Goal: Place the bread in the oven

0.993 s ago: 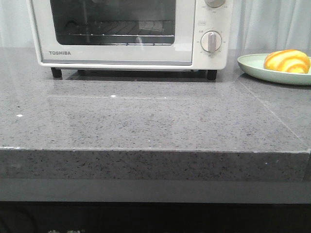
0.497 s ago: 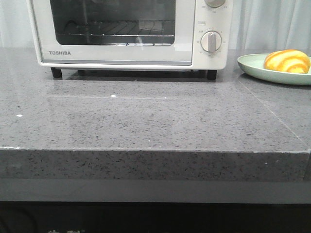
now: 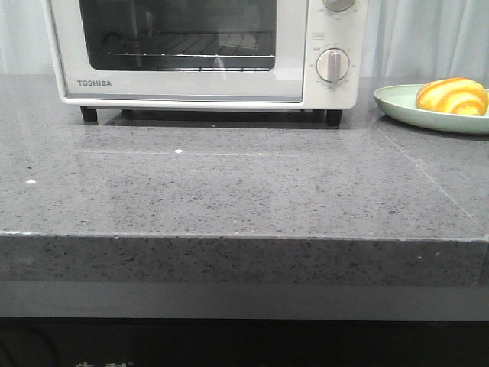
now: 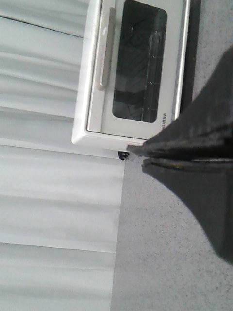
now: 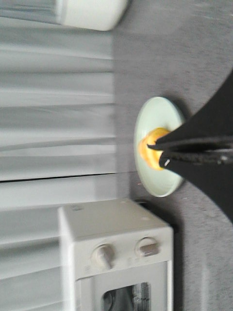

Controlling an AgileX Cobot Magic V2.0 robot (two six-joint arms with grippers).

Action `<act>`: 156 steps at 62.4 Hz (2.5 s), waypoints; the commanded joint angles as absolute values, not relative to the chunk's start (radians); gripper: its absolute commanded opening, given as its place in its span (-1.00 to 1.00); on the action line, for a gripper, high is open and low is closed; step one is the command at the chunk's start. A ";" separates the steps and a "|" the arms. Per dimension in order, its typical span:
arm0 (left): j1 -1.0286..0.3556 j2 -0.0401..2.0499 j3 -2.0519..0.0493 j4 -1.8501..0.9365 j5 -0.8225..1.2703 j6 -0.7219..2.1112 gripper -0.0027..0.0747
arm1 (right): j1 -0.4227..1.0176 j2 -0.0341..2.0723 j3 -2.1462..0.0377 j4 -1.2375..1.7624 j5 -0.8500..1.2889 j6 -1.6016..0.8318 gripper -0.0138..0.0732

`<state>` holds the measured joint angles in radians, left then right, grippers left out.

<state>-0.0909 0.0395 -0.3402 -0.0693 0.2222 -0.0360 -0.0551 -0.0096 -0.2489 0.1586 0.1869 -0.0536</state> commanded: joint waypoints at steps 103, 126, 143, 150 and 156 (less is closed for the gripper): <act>-0.305 0.821 -0.911 -0.229 0.406 0.124 -0.98 | -0.057 0.538 -0.652 0.142 0.641 -0.060 0.65; -0.551 1.127 -1.118 -0.155 0.251 0.117 -0.98 | -0.057 0.538 -0.652 0.142 0.639 -0.060 0.65; -0.563 1.320 -1.249 -0.155 0.072 0.117 -0.98 | -0.057 0.538 -0.652 0.142 0.639 -0.060 0.65; -0.565 1.393 -1.298 -0.155 0.059 0.117 -0.98 | -0.057 0.538 -0.652 0.142 0.639 -0.060 0.65; -0.563 1.445 -1.318 -0.153 0.006 0.117 -0.98 | -0.057 0.538 -0.652 0.142 0.639 -0.060 0.65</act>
<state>-0.5551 1.4450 -1.2714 -0.1514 0.1267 0.1198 -0.0551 0.5261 -0.6167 0.1354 0.7041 -0.0536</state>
